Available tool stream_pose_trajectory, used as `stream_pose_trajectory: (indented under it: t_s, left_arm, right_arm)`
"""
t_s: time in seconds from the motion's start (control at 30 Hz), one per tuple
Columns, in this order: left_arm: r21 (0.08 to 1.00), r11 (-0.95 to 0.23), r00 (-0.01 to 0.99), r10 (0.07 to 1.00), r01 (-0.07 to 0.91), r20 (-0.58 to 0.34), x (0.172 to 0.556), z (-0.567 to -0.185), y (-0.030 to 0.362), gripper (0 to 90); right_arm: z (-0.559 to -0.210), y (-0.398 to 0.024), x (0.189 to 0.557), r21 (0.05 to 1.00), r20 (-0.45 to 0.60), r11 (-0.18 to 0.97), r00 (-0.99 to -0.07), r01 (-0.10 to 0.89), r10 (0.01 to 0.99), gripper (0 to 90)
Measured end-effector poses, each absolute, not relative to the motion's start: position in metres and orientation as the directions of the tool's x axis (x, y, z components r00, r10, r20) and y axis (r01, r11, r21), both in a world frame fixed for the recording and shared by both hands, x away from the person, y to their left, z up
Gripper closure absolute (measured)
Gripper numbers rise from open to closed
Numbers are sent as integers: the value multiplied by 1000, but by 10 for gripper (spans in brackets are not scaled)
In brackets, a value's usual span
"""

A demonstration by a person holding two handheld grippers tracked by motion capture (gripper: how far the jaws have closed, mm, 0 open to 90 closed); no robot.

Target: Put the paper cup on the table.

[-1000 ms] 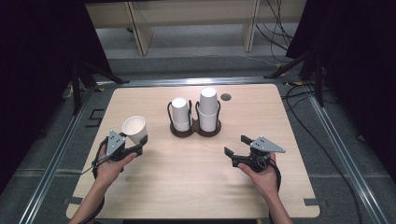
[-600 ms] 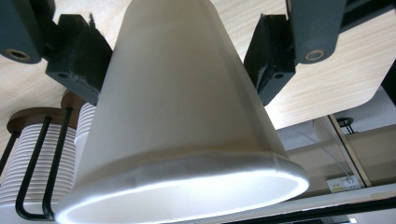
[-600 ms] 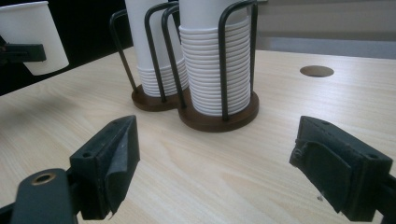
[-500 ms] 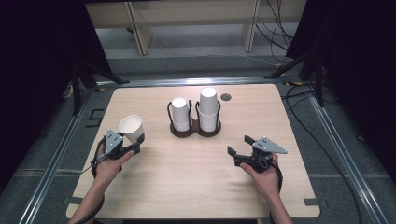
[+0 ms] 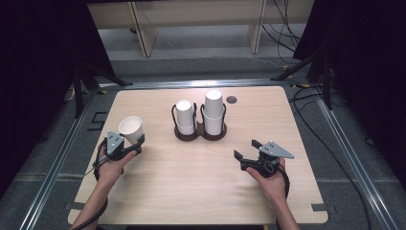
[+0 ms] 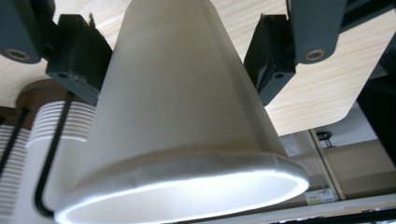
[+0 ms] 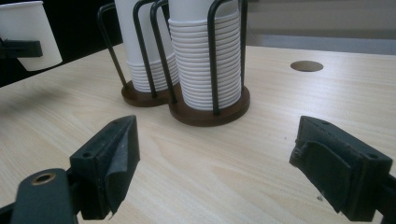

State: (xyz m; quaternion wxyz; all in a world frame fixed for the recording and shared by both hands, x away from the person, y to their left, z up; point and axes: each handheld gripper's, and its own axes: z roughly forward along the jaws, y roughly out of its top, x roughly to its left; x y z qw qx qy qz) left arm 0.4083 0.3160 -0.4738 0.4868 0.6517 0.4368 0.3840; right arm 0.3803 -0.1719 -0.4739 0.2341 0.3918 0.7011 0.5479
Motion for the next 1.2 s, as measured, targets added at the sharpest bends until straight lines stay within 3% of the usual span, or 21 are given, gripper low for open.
stream_pose_trajectory:
  t_s: [0.53, 0.83, 0.97, 1.2]
  left_arm:
    - [954, -151, 228, 969, 258, 92, 421, -481, 331, 291]
    - [939, -163, 208, 973, 304, 101, 426, -487, 339, 288]
    - [932, -165, 196, 975, 323, 104, 426, -491, 342, 289]
    - [929, -162, 194, 976, 333, 100, 427, -495, 345, 287]
  right_arm:
    - [-475, -169, 382, 956, 99, 90, -594, 280, 798, 150]
    - [-476, -168, 383, 960, 99, 82, -597, 268, 796, 150]
    - [-476, -167, 381, 945, 140, 73, -595, 319, 791, 150]
    - [-476, -167, 382, 955, 102, 89, -598, 282, 795, 150]
